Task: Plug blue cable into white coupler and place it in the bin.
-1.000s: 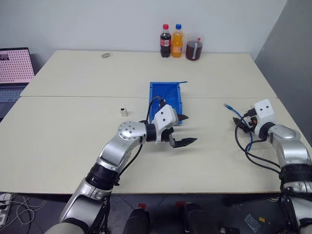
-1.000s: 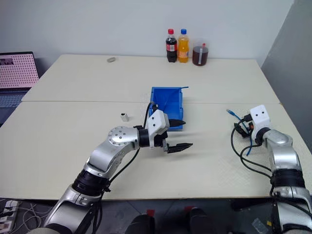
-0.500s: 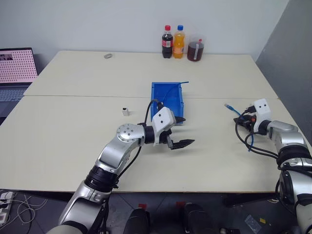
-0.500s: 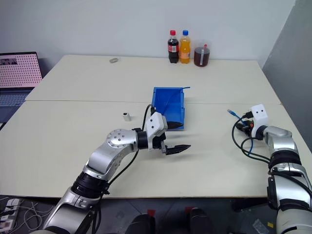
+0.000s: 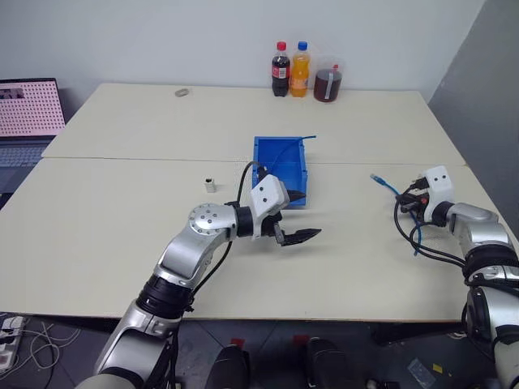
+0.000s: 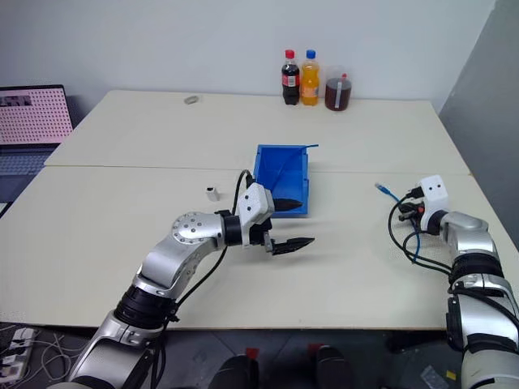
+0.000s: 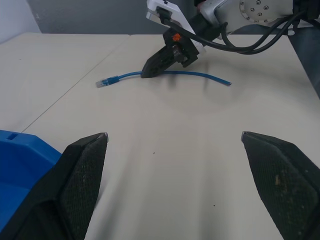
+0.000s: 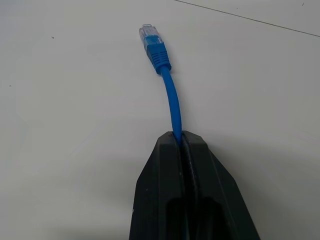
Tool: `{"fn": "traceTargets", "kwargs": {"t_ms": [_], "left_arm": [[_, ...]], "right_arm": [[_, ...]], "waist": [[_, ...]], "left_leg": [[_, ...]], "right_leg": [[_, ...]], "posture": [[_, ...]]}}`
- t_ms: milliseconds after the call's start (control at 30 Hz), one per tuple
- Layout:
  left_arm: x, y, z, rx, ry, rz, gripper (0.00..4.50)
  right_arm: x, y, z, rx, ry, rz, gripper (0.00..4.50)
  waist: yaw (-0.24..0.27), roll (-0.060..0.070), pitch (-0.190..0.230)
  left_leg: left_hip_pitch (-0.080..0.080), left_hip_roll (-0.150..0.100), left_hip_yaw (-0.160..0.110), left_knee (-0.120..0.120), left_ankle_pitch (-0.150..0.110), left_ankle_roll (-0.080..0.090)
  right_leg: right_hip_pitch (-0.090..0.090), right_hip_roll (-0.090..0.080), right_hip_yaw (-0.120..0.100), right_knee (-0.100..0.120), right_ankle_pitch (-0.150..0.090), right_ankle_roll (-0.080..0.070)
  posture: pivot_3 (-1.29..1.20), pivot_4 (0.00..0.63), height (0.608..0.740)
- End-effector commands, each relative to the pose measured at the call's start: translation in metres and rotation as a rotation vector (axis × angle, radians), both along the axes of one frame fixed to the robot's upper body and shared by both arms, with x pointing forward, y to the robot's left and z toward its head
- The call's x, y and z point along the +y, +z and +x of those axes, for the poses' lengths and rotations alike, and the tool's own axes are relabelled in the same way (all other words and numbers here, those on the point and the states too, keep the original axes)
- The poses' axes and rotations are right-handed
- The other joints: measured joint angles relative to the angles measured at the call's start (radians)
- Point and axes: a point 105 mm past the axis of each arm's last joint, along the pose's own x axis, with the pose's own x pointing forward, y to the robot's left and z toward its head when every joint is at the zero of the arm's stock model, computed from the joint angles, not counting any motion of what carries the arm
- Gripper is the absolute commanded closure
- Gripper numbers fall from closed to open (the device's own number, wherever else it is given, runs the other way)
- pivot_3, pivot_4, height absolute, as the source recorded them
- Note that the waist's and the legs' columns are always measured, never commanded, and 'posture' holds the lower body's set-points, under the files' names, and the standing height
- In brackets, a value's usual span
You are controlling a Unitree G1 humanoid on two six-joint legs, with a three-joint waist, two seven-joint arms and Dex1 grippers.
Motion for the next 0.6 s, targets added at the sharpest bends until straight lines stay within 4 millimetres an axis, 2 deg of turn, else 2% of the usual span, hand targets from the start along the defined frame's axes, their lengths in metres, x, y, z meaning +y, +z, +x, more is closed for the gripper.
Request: {"fn": "traceTargets", "kwargs": {"t_ms": [33, 100, 233, 367, 433, 533, 600], "left_arm": [[0.006, 0.021, 0.0, -0.081, 0.011, -0.038, 0.0], [0.017, 0.023, 0.001, -0.063, 0.057, -0.057, 0.0], [0.06, 0.018, -0.006, -0.02, 0.185, -0.056, 0.0], [0.101, 0.003, -0.039, 0.047, 0.287, -0.017, 0.0], [0.111, -0.004, -0.054, 0.082, 0.32, 0.0, 0.0], [0.126, -0.021, -0.082, 0.134, 0.38, 0.029, 0.0], [0.128, -0.027, -0.095, 0.136, 0.404, 0.046, 0.0]], "right_arm": [[0.017, 0.011, -0.01, -0.013, 0.16, -0.044, 4.47], [0.041, 0.019, -0.02, -0.015, 0.311, -0.069, 4.47], [0.097, 0.035, -0.046, 0.005, 0.587, -0.04, 4.47], [0.147, 0.044, -0.056, 0.007, 0.749, -0.04, 4.47], [0.167, 0.045, -0.059, 0.009, 0.81, -0.037, 4.47], [0.21, 0.041, -0.059, 0.005, 0.909, -0.03, 4.47], [0.23, 0.034, -0.058, 0.011, 0.95, -0.038, 4.47]], "waist": [[0.0, 0.0, 0.0], [-0.001, 0.0, 0.0], [-0.023, 0.003, 0.002], [-0.041, 0.004, 0.003], [-0.036, 0.004, 0.003], [-0.029, 0.002, 0.004], [-0.029, 0.002, 0.004]], "left_leg": [[0.0, 0.0, 0.0, 0.0, 0.0, 0.0], [0.0, 0.0, 0.0, 0.0, 0.0, 0.0], [0.001, 0.002, 0.0, -0.001, 0.0, 0.0], [0.002, 0.004, -0.001, -0.001, 0.0, 0.0], [0.002, 0.004, -0.002, -0.001, 0.0, 0.0], [0.0, 0.003, -0.002, -0.001, 0.0, 0.0], [0.0, 0.004, -0.001, -0.001, 0.0, 0.0]], "right_leg": [[0.0, 0.0, 0.0, 0.0, 0.0, 0.0], [0.0, 0.0, 0.0, 0.0, 0.0, 0.0], [-0.001, 0.001, 0.0, 0.003, 0.0, 0.0], [-0.002, 0.002, 0.0, 0.005, -0.002, -0.001], [-0.002, 0.002, -0.001, 0.005, -0.003, -0.001], [-0.002, 0.001, -0.002, 0.004, -0.005, 0.002], [-0.003, 0.001, -0.001, 0.003, -0.005, 0.002]], "posture": [[0.0, 0.15, 0.74], [0.0, 0.15, 0.74], [0.0, 0.15, 0.74], [0.0, 0.15, 0.74], [0.0, 0.15, 0.74], [0.0, 0.15, 0.74], [0.0, 0.15, 0.74]]}}
